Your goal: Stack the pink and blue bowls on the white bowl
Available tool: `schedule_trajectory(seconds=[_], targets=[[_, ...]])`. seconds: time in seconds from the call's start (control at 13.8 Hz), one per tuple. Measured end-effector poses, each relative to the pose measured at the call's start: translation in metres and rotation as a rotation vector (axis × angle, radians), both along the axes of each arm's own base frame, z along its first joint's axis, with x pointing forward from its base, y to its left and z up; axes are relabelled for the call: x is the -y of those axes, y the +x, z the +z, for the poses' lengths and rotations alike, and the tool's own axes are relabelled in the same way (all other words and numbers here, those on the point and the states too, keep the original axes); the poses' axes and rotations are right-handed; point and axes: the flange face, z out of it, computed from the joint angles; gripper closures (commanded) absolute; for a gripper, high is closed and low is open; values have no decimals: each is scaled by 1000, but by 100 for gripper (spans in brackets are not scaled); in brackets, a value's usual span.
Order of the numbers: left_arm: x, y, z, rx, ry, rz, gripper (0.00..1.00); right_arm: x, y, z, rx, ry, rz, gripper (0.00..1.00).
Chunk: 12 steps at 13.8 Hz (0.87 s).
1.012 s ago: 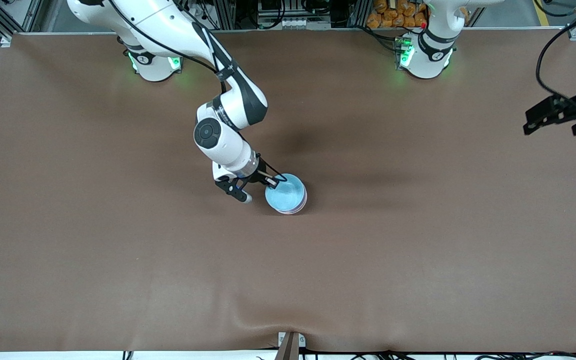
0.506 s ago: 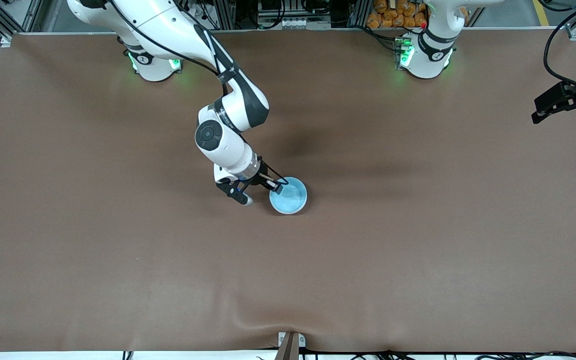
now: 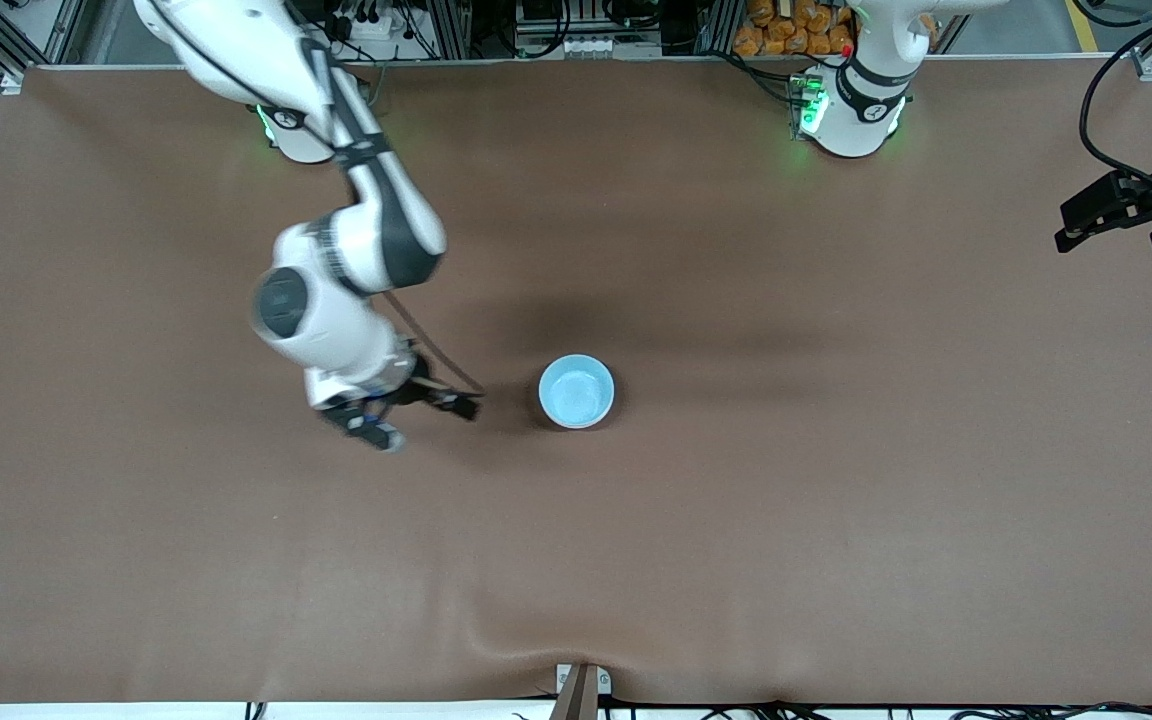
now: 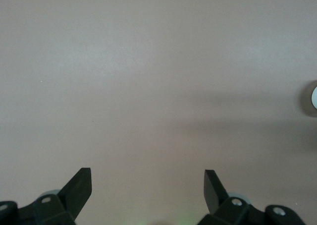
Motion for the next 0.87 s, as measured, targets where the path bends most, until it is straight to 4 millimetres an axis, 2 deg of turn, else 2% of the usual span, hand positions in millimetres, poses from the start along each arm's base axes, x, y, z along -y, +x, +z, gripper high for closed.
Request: schedule_trajectory(seconds=[0.22,0.36,0.51,0.72,0.87], targets=[[1,0,-1,-2,0,0,0,82,12,30,-14,-20,74,0],[1,0,-2,-5,0,17,0,135,12,51,-28,-16,111,0],[1,0,-3,-6,0,46,0,178,9,72,-33,11,121,0],[1,0,-4,-9,0,46,0,226,1,105,-21,8,141,0],[3,1,-5,-11,1,41,0,239,-10,134,-10,-43,194,0]])
